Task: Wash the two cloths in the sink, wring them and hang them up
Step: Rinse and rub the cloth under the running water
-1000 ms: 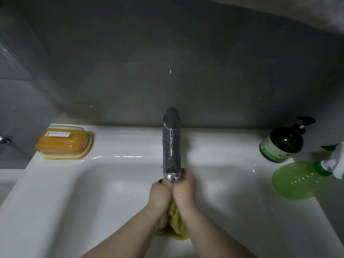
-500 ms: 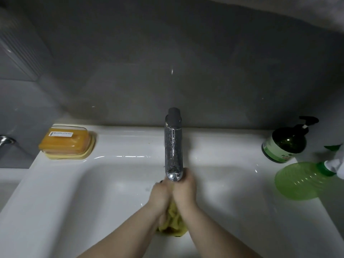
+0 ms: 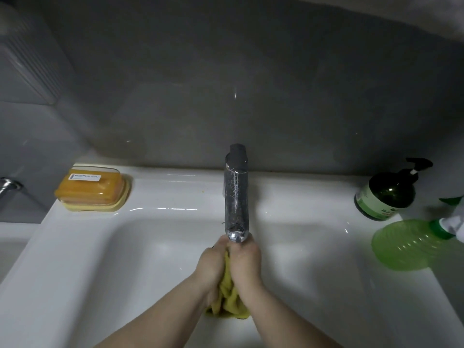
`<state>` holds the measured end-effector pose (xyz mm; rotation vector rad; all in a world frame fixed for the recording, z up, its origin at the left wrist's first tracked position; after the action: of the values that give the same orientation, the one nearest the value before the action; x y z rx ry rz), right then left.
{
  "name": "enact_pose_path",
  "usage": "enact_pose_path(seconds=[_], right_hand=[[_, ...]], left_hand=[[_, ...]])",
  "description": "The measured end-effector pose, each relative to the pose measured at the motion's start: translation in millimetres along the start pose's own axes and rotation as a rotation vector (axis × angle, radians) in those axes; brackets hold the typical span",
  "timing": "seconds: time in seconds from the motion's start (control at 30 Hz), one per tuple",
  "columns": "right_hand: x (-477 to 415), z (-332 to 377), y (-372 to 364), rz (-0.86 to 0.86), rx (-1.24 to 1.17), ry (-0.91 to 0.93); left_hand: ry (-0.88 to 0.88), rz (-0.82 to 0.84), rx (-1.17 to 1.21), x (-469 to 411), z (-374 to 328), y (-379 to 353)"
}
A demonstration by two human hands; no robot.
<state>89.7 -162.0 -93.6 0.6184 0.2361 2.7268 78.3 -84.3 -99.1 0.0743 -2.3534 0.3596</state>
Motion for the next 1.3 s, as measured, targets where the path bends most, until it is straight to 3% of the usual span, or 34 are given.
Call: enact_pose_path(seconds=[0.13, 0.27, 0.33, 0.4, 0.47, 0.53, 0.67, 0.77, 0.9, 0.97, 1.03, 1.13, 1.23, 1.3], right_hand=[[-37.6, -6.8, 30.2, -0.006, 0.038, -0.036], [-40.9, -17.1, 47.6, 0.076, -0.279, -0.162], [-37.9, -18.0, 52.9, 0.214, -0.404, -0.205], [-30.8, -17.3, 54.3, 0.399, -0.408, -0.235], [-19.6, -17.7, 52.0, 0.609, -0.238, -0.245], [-6.1, -16.1, 46.0, 0.820, 0.081, -0.178], [3.5, -17.4, 28.1, 0.952, 0.477, -0.067], [-6.2, -7.8, 28.2, 0.825, 0.449, 0.033], [-15.8, -4.8, 46.0, 0.755, 0.007, -0.169], [-20.9, -7.6, 48.9, 0.726, -0.062, -0.229], [-23.9, -8.3, 46.1, 0.570, -0.175, -0.223], [-9.8, -13.1, 25.1, 0.203, -0.080, -0.125], [3.3, -6.6, 10.0, -0.003, -0.085, 0.010], [-6.2, -6.4, 18.1, -0.125, -0.143, -0.014]], left_hand=[[0.015, 0.225, -0.239, 9.4, 15.2, -22.8], [-0.039, 0.265, -0.677, 1.6, 5.2, 14.6], [0.013, 0.217, -0.663, -2.0, -1.3, 35.6], [-0.059, 0.162, -0.579, -6.2, -17.0, 45.6], [-0.139, 0.141, -0.522, -8.2, -31.8, 48.6], [-0.153, 0.120, -0.448, -10.7, -37.5, 51.4], [-0.147, 0.131, -0.547, -11.3, -35.6, 42.3], [-0.117, 0.233, -0.509, -10.7, -34.5, 31.5], [0.004, 0.486, -0.696, -4.7, -24.0, 29.3], [0.076, 0.486, -0.662, -5.9, -15.8, 34.9], [0.068, 0.383, -0.441, -12.0, -16.8, 34.1], [-0.005, -0.013, -0.121, -21.8, -13.1, 30.8], [-0.104, -0.264, -0.308, -7.1, -10.2, 6.8], [-0.123, -0.207, -0.350, -3.8, -8.0, -7.1]])
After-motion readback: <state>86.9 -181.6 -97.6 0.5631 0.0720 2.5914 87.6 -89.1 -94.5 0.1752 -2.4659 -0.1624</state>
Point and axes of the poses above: each hand's wrist, its own x-axis away from the middle knuckle, its own y-axis out of the back of the hand, z = x × y, the point moved 7 cm from there along -x, towards the middle knuckle, and after that the axes turned 3 degrees about -x, right-handed, at the moved point
